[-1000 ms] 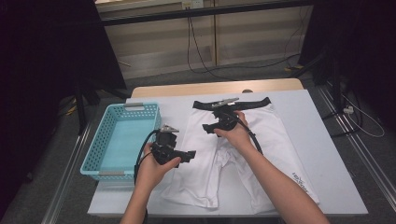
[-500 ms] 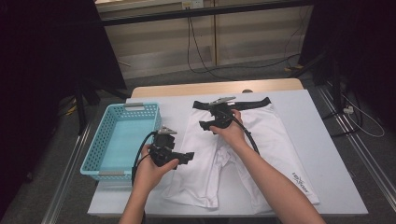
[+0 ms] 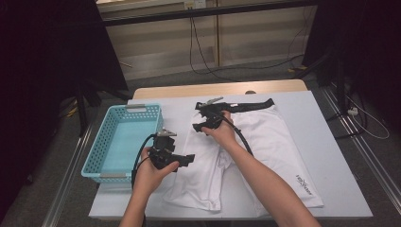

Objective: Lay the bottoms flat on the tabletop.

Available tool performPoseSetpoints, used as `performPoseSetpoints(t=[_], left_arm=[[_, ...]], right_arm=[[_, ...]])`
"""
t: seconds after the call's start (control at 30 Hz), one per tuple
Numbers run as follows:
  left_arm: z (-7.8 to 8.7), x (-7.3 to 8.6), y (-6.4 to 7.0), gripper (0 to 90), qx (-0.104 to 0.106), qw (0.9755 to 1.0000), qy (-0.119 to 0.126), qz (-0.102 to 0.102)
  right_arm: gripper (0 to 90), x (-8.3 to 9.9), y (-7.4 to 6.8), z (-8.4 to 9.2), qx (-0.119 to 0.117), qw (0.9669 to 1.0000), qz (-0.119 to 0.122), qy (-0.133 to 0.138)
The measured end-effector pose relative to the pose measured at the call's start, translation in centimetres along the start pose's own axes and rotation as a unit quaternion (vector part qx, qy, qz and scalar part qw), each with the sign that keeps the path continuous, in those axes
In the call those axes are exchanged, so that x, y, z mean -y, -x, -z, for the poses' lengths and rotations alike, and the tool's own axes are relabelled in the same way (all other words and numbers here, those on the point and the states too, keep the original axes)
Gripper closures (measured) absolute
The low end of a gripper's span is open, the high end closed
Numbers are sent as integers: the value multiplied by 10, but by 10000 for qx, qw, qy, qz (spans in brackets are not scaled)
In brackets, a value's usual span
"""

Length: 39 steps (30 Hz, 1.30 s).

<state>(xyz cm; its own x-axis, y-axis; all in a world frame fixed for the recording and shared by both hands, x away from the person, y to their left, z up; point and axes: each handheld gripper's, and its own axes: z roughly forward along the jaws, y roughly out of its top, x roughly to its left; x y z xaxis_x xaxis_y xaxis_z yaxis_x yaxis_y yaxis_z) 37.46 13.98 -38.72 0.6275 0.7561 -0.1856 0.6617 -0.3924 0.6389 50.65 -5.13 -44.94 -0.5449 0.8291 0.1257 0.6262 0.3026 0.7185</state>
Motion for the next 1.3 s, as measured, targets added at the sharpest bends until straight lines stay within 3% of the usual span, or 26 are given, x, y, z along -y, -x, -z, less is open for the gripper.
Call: performPoseSetpoints(t=[0.1,0.17,0.23,0.27,0.33,0.37,0.4,0.47,0.53,0.63,0.73,0.77,1.07,1.3], left_arm=[[1,1,1,128,-19,10000,-2,16],[1,1,1,128,-11,10000,-26,-10],[0,1,0,128,65,9999,-79,-17],[-1,1,1,129,-4,10000,-27,-2],[-2,1,1,129,6,10000,-64,-19],[-2,1,0,129,63,9999,-106,-36],[-2,1,0,131,-7,10000,-64,-17],[-2,2,1,131,-25,10000,-50,4],[-1,2,0,131,-37,10000,-54,14],[-1,3,0,132,-44,10000,-50,27],[-2,3,0,132,34,10000,-86,1],[-3,3,1,132,-52,10000,-49,25],[-7,3,1,133,-70,9999,-102,-10],[-24,8,3,162,-162,9994,-303,-27]], right_arm=[[273,4,-9,-12,-155,9999,-39,-35],[295,5,-14,-16,40,9998,201,33],[400,5,-16,-18,180,9990,399,19],[434,5,-16,-18,191,9987,481,27],[472,5,-16,-18,183,9987,480,30],[534,5,-16,-18,178,9985,515,40],[608,5,-15,-17,134,9985,525,46],[685,5,-12,-16,117,9985,529,66],[889,5,-8,-15,58,9984,560,49],[900,6,-4,-14,-117,9990,433,58],[900,5,-1,-9,-105,9991,413,-38],[900,6,1,-7,-120,9992,383,-40],[900,15,20,15,-248,9994,185,119],[900,19,28,26,-247,9994,134,200]])
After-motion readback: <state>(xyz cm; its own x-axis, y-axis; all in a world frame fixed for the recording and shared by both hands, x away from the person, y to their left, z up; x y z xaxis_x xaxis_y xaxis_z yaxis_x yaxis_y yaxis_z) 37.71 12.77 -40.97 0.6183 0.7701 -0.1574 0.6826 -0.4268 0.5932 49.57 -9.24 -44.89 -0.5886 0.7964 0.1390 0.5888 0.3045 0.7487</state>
